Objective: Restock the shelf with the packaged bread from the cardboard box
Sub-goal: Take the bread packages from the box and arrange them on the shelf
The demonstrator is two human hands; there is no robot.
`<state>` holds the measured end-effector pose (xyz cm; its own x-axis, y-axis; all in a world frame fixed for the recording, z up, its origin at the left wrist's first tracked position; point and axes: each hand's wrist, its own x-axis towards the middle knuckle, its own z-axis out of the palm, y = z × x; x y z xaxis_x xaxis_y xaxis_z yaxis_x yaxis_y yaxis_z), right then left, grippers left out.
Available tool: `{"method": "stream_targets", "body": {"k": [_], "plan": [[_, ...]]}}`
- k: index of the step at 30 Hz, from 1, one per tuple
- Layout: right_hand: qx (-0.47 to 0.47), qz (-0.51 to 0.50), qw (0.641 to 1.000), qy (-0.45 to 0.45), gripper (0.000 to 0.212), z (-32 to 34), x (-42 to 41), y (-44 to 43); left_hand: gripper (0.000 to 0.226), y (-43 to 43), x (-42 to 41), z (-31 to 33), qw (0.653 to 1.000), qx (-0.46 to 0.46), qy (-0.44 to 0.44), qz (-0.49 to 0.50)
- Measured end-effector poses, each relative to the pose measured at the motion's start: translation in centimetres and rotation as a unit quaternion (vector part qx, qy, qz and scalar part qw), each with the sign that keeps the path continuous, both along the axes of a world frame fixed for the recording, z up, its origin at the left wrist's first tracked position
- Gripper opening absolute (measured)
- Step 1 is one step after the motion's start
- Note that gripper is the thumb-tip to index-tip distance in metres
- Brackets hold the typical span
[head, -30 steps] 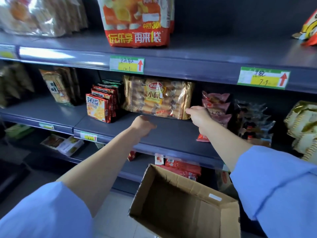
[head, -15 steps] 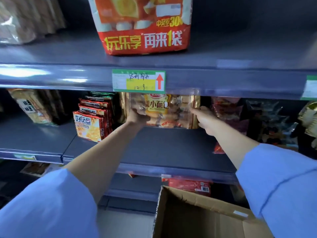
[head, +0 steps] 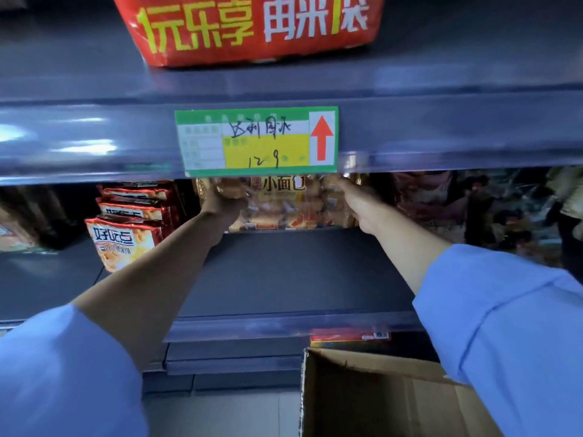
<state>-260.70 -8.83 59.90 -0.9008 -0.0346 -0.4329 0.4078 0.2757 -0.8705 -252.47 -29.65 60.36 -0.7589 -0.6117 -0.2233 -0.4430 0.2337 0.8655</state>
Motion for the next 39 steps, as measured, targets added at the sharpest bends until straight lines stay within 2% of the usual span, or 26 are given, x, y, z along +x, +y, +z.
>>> {"method": "stream_targets", "body": {"k": [1,3,4,6,9,13,15,16,18,22,25,29,30,33,36,39], "plan": [[0.013,-0.012,1.000,0.020,0.060,0.1,0.3,0.3,0.030,0.3,0.0,-0.1,1.000,-0.013,-0.008,0.021],[0.040,-0.045,0.995,0.075,0.050,0.4,0.6,1.6,0.058,1.0,-0.8,-0.8,0.998,-0.046,-0.011,0.050],[0.044,-0.067,0.991,0.104,0.043,0.5,0.6,2.4,0.054,2.2,-1.2,-0.9,0.998,-0.049,-0.001,0.033],[0.045,-0.121,0.980,0.149,0.033,1.3,0.9,4.4,0.027,5.8,-1.4,-0.1,0.998,-0.033,-0.017,-0.045],[0.091,-0.183,0.955,0.216,0.024,2.4,1.1,8.3,0.026,12.4,-1.8,0.7,0.983,0.025,-0.020,-0.182],[0.101,-0.222,0.950,0.197,0.021,1.6,1.8,14.5,0.025,19.9,-2.0,0.6,0.959,0.088,-0.042,-0.266],[0.129,-0.212,0.956,0.158,0.030,0.5,2.4,17.2,0.029,23.0,-1.7,0.2,0.949,0.101,-0.067,-0.292],[0.136,-0.199,0.961,0.136,0.038,-0.1,2.8,18.4,0.042,24.1,-1.7,-0.2,0.945,0.110,-0.082,-0.297],[0.142,-0.161,0.973,0.082,0.055,-1.2,3.5,20.2,0.060,26.0,-1.8,-1.0,0.940,0.133,-0.102,-0.298],[0.098,-0.067,0.993,-0.009,0.079,-3.1,3.4,21.9,0.072,28.7,-2.0,-2.1,0.942,0.170,-0.105,-0.270],[0.045,-0.038,0.998,-0.021,0.076,-4.0,2.6,22.2,0.066,29.7,-2.3,-2.4,0.952,0.182,-0.081,-0.233],[-0.010,-0.022,0.999,0.021,0.049,-4.1,1.8,22.4,0.044,31.2,-2.6,-2.5,0.961,0.189,-0.020,-0.201],[-0.014,-0.018,0.999,0.029,0.049,-4.2,1.7,22.5,0.041,31.6,-2.6,-2.5,0.965,0.182,-0.009,-0.188],[-0.006,-0.001,0.999,0.038,0.054,-4.7,1.3,23.0,0.048,32.3,-2.6,-2.6,0.969,0.170,-0.009,-0.178],[0.027,0.019,0.999,0.030,0.067,-4.8,1.1,23.7,0.031,32.2,-2.6,-2.4,0.974,0.144,-0.024,-0.176],[0.058,0.022,0.998,0.026,0.073,-4.2,1.1,24.4,0.034,31.8,-2.9,-2.5,0.985,0.087,-0.038,-0.146]]}}
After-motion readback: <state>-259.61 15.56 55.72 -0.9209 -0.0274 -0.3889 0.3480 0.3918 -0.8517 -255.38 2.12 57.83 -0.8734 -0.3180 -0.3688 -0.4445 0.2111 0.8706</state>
